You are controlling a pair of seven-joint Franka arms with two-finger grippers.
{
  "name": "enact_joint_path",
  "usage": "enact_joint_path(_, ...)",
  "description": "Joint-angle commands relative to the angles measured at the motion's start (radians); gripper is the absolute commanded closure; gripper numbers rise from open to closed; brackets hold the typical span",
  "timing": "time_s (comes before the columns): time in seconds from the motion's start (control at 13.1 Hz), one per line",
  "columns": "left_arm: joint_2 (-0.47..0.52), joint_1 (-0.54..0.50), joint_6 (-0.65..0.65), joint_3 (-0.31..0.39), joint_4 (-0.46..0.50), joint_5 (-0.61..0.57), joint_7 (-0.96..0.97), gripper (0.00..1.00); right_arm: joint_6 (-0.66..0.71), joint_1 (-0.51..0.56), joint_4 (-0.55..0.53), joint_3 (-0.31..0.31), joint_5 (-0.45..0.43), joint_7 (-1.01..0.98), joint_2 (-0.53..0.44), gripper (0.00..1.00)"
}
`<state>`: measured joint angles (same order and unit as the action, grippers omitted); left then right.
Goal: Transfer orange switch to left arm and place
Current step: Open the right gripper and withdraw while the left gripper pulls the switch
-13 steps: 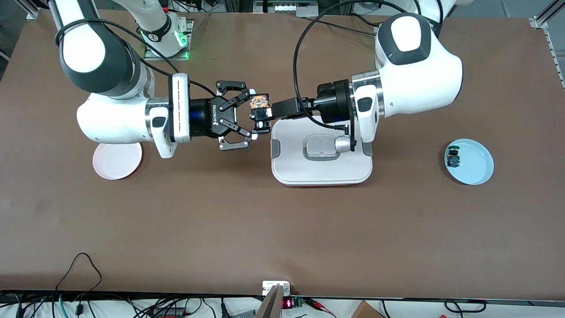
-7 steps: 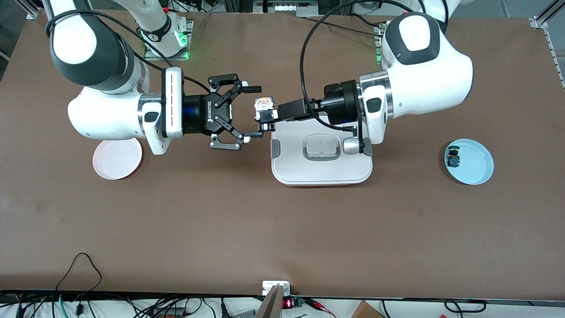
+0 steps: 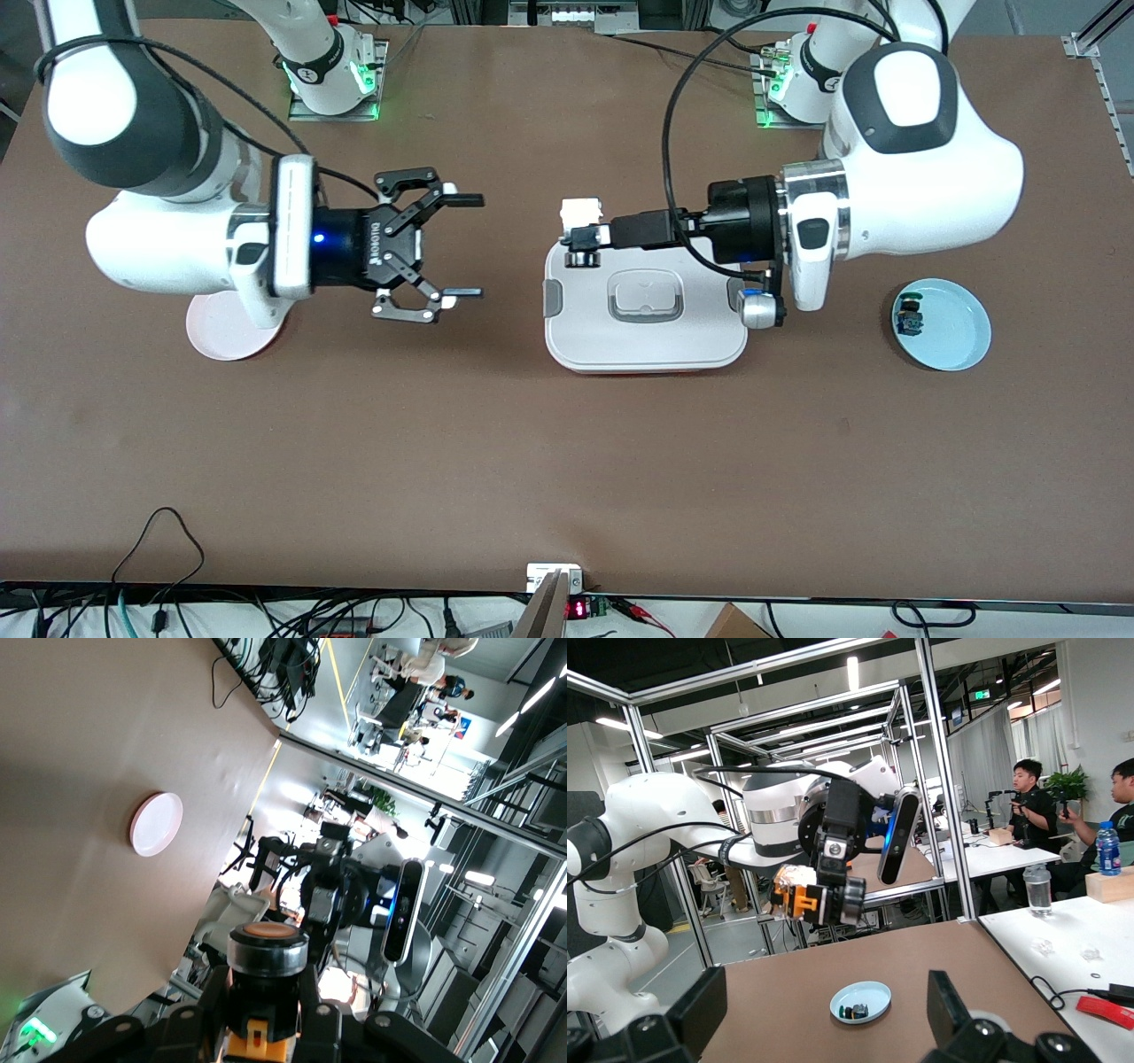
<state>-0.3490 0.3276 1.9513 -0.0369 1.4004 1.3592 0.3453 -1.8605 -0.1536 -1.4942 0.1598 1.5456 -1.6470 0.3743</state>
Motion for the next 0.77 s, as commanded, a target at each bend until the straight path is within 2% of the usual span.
enact_joint_path(0.0, 0.01, -0.1, -0.133, 0.002, 0.009, -0.096, 0.006, 1.0, 0.091, 0.084, -0.024, 0.007, -0.045, 0.002, -0.017, 0.0)
enact_joint_path(0.15, 0.007, -0.18, -0.257, 0.002, 0.009, -0.216, 0.0, 1.0, 0.167, 0.146, -0.023, 0.007, -0.082, 0.056, -0.009, 0.0)
enact_joint_path(0.31, 0.002, -0.257, -0.383, 0.002, 0.009, -0.363, -0.02, 1.0, 0.223, 0.209, -0.018, 0.007, -0.171, 0.145, -0.009, 0.0)
enact_joint_path(0.54, 0.002, -0.309, -0.506, 0.002, 0.011, -0.676, -0.098, 1.0, 0.308, 0.27, -0.015, 0.007, -0.325, 0.365, -0.009, 0.0)
enact_joint_path(0.69, 0.001, -0.32, -0.535, 0.002, 0.041, -0.901, -0.188, 1.0, 0.302, 0.27, -0.014, 0.006, -0.395, 0.511, 0.0, 0.0)
